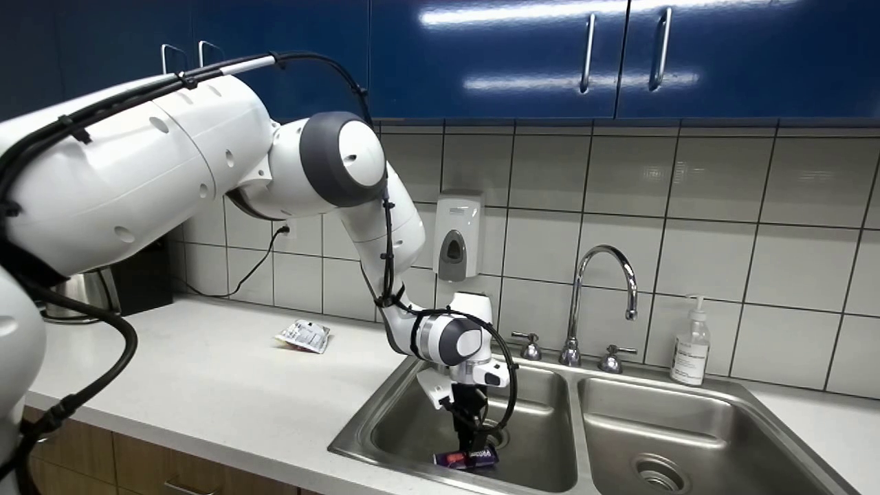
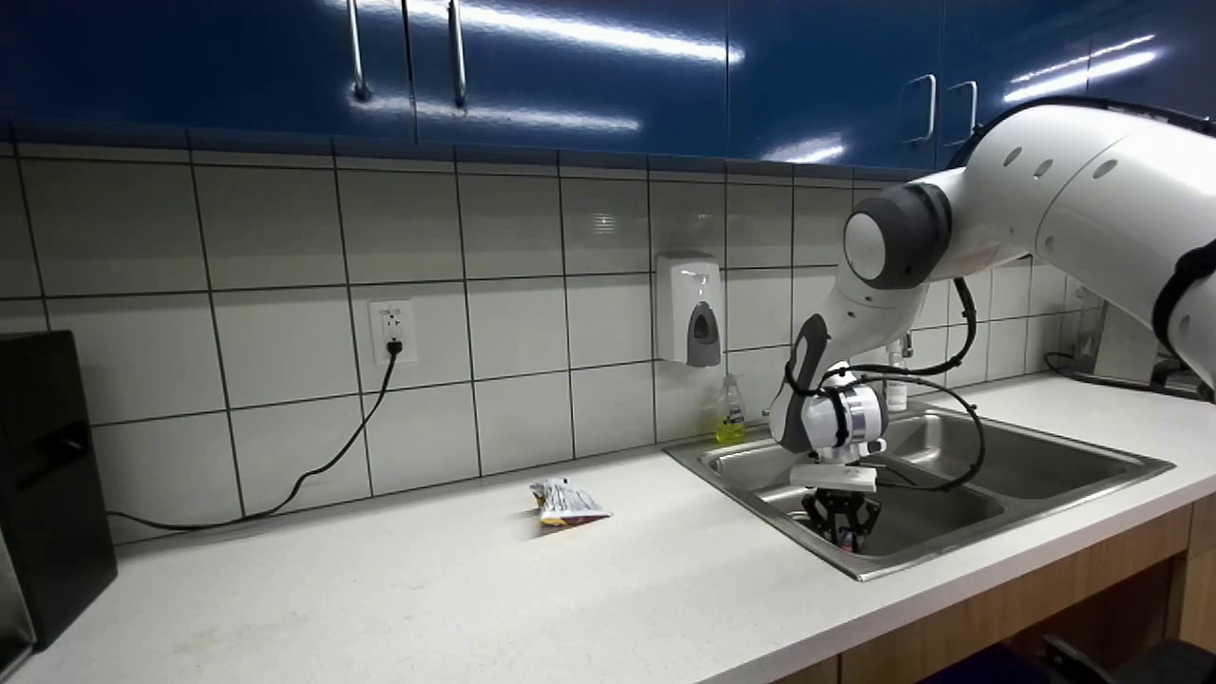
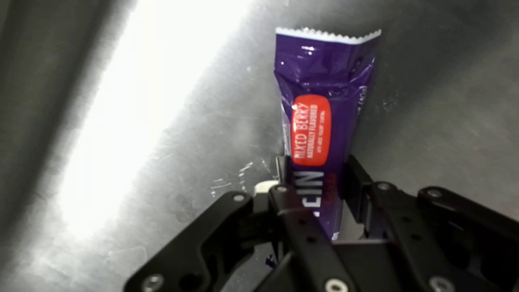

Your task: Remove the snack packet from the sink

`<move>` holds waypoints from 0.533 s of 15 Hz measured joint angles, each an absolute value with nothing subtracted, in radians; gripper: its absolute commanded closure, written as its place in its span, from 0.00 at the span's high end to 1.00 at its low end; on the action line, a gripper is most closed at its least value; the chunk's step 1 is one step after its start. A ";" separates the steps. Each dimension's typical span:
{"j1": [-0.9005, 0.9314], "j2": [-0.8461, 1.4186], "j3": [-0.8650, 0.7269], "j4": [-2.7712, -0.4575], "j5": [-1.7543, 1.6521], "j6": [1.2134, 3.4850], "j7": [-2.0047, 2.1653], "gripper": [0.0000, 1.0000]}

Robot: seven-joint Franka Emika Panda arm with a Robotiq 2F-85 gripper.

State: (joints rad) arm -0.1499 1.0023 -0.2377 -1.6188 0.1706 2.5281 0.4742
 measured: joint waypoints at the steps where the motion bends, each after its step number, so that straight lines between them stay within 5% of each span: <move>1: -0.147 0.994 -0.239 -1.620 0.171 2.528 0.474 0.09; 8: -0.069 0.789 -0.279 -1.730 0.142 2.529 0.471 0.09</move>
